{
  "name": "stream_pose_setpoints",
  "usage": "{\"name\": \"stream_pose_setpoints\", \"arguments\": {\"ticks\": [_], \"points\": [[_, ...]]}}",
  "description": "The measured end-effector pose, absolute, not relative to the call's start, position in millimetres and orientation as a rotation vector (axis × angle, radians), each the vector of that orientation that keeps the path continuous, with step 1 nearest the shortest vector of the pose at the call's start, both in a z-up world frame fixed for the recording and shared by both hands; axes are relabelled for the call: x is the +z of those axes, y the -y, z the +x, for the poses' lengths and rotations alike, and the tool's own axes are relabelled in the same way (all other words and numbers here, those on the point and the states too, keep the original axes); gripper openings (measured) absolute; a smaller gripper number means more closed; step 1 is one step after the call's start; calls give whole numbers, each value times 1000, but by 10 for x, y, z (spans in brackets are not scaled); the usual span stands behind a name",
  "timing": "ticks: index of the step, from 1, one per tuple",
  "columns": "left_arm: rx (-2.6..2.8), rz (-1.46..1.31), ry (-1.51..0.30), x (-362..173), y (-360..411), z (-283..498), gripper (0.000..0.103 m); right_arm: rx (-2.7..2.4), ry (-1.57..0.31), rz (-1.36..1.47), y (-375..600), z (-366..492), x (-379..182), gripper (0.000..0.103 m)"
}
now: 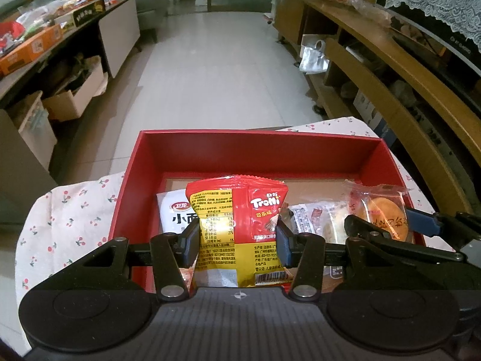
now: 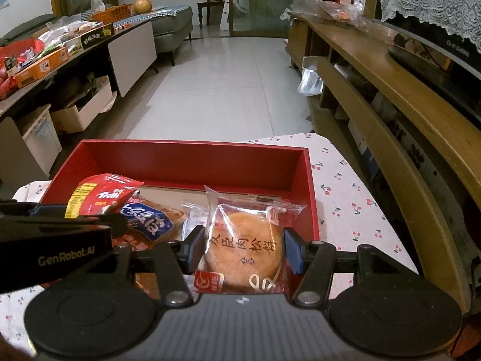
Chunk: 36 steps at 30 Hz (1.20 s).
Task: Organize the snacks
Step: 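Lower the Trolli bag and the round pastry into the red box, then open both tools to release the snacks inside the box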
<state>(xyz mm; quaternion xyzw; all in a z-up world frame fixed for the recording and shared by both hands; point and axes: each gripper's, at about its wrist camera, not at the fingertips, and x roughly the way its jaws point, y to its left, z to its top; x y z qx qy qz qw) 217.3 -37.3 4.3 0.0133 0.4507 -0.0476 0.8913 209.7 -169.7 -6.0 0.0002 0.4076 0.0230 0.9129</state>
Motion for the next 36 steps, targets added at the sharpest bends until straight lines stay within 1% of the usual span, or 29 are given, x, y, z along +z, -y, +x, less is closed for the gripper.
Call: {"name": "stream_pose_setpoints", "arguments": {"ticks": [23, 29, 36], "points": [[-86, 27, -967, -47, 326, 2201, 58, 46, -827, -46, 1624, 2103, -121, 64], [-75, 33, -966, -52, 299, 2187, 68, 49, -834, -39, 1627, 2100, -120, 64], [-68, 29, -966, -26, 260, 2173, 71, 55, -834, -36, 1630, 2098, -90, 64]]}}
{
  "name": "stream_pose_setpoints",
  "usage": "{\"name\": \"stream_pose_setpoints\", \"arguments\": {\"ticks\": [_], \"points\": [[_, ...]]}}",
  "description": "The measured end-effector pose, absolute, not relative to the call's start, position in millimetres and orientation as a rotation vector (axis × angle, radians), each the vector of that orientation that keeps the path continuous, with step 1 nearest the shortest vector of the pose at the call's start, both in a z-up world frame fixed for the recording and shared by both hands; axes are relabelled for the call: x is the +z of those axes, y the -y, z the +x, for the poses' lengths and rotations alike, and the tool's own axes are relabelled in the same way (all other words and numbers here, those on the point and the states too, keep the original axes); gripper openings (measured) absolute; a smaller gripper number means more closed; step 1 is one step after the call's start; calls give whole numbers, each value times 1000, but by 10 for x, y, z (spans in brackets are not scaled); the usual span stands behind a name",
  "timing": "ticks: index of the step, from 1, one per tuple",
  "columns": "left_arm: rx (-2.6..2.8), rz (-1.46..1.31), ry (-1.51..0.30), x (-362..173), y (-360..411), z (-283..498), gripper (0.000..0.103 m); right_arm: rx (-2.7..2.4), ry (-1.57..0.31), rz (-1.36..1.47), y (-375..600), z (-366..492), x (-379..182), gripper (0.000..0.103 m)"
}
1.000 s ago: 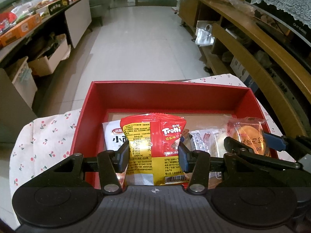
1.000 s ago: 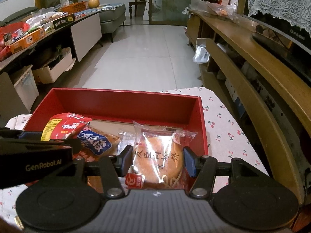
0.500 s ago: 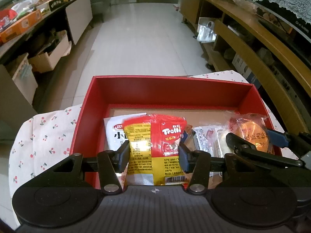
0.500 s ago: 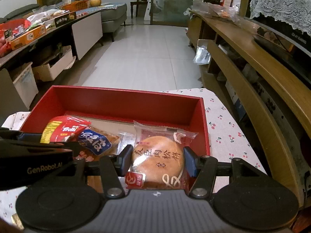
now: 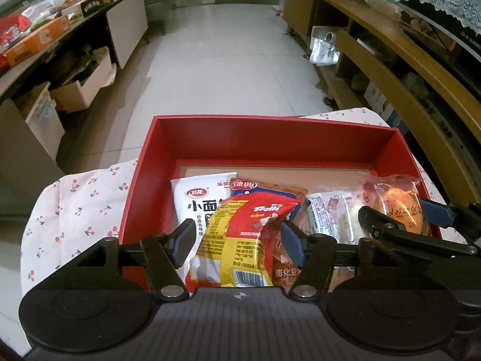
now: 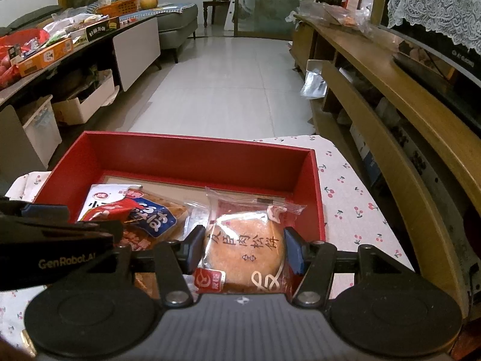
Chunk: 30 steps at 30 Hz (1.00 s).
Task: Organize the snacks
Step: 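Open both tools to release the snacks inside the box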
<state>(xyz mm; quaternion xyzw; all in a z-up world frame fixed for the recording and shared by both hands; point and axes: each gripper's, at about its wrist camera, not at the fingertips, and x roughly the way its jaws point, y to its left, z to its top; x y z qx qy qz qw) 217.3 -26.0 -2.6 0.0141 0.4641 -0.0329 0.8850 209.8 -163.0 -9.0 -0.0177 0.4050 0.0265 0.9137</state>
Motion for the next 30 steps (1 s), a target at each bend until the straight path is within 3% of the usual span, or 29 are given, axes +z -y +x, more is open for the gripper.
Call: {"name": "stream_pose_setpoints", "arguments": {"ticks": [18, 30], "points": [[-68, -23, -932, 135, 130, 2119, 83, 107, -785, 87, 1760, 2085, 69, 68], [-116, -36, -917, 268, 130, 1839, 85, 89, -757, 99, 1844, 1822, 276, 70]]}}
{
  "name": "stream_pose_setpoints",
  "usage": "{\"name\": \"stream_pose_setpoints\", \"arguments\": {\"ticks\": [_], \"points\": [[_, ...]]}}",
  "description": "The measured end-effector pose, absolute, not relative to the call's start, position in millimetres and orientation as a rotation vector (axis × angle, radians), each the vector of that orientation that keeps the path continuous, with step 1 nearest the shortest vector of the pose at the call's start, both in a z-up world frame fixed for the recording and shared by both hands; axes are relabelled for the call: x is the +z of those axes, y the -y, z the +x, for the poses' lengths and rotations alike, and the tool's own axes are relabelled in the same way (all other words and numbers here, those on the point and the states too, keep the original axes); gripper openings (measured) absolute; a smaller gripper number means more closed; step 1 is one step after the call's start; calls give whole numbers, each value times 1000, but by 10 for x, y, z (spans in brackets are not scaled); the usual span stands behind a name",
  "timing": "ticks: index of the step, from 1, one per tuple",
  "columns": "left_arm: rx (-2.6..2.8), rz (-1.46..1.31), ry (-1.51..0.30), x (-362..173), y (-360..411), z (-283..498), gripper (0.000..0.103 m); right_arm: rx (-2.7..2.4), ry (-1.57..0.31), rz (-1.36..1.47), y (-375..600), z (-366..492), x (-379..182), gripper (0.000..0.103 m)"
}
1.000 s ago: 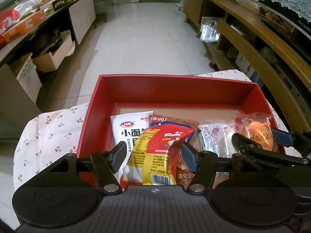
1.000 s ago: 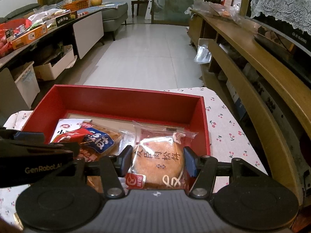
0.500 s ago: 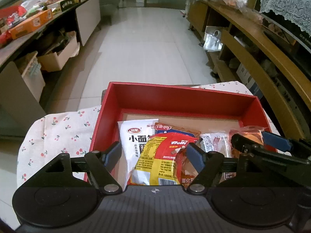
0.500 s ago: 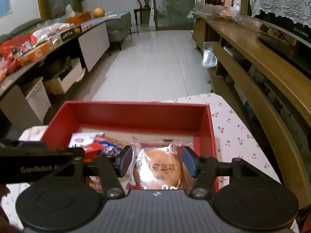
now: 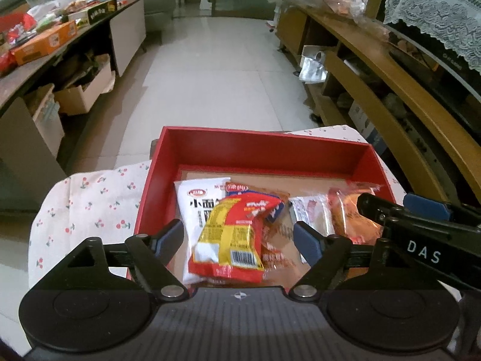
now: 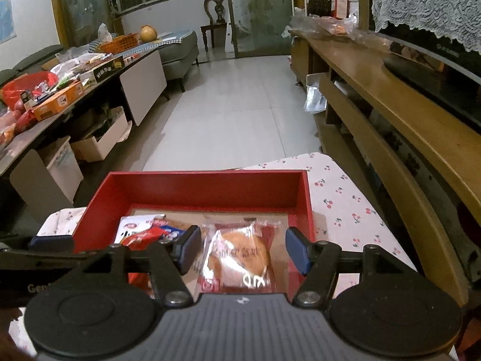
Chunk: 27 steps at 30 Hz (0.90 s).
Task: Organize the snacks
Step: 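Open both tools to release the snacks inside the box, then withdraw both tools toward the blue bag and the white bag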
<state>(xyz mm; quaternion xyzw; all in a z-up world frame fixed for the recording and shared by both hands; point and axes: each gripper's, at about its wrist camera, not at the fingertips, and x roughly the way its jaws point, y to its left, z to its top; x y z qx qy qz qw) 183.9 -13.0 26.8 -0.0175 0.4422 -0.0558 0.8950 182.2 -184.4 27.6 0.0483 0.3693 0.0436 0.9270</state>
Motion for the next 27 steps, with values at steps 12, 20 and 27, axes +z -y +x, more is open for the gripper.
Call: {"name": "stream_pose_setpoints", "arguments": {"ticks": [12, 20, 27], "points": [[-105, -94, -959, 237, -112, 1491, 86, 108, -799, 110, 1856, 1283, 348, 70], [-111, -124, -1052, -12, -138, 1323, 86, 174, -853, 70, 1708, 1033, 286, 70], [-61, -115, -1117, -253, -90, 1397, 86, 168, -912, 64, 1769, 1068, 136, 71]]}}
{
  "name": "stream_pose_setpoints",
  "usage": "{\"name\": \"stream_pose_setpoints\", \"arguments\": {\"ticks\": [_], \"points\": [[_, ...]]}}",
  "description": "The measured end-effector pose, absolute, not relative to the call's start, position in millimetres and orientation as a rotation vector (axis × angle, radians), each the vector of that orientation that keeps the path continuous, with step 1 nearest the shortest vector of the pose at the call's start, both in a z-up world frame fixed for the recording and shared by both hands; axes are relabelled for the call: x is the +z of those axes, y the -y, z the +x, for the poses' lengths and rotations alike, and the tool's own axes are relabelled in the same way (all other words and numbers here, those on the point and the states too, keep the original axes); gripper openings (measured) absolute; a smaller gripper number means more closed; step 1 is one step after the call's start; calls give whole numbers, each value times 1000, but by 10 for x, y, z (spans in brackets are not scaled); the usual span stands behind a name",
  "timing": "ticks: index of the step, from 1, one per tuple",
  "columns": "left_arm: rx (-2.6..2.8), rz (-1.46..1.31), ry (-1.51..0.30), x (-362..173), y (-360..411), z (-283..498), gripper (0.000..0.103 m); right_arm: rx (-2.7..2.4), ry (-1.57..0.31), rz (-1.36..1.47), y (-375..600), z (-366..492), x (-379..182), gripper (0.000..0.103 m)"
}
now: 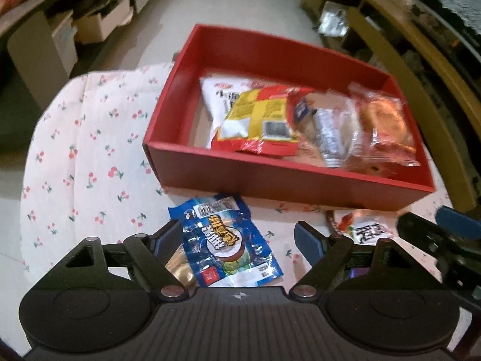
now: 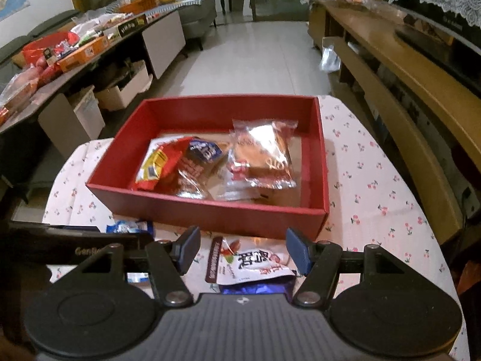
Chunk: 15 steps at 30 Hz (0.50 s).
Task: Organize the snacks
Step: 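Withdraw both tools toward the blue bag and the white bag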
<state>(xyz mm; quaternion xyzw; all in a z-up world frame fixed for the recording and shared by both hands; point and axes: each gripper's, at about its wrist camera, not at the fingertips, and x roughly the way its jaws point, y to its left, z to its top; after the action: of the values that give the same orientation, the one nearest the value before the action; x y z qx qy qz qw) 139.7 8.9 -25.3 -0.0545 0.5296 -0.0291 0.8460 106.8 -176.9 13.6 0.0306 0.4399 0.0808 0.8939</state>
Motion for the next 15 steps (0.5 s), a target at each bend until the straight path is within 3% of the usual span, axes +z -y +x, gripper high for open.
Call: {"name": "stream_pose_setpoints", "arguments": {"ticks": [7, 15], "points": [[-7, -76, -1123, -442, 32, 1517, 91, 156, -959, 67, 1855, 1149, 22, 71], [-4, 4, -1110, -443, 42, 1449, 70, 127, -1018, 63, 1937, 1258, -132, 71]]}}
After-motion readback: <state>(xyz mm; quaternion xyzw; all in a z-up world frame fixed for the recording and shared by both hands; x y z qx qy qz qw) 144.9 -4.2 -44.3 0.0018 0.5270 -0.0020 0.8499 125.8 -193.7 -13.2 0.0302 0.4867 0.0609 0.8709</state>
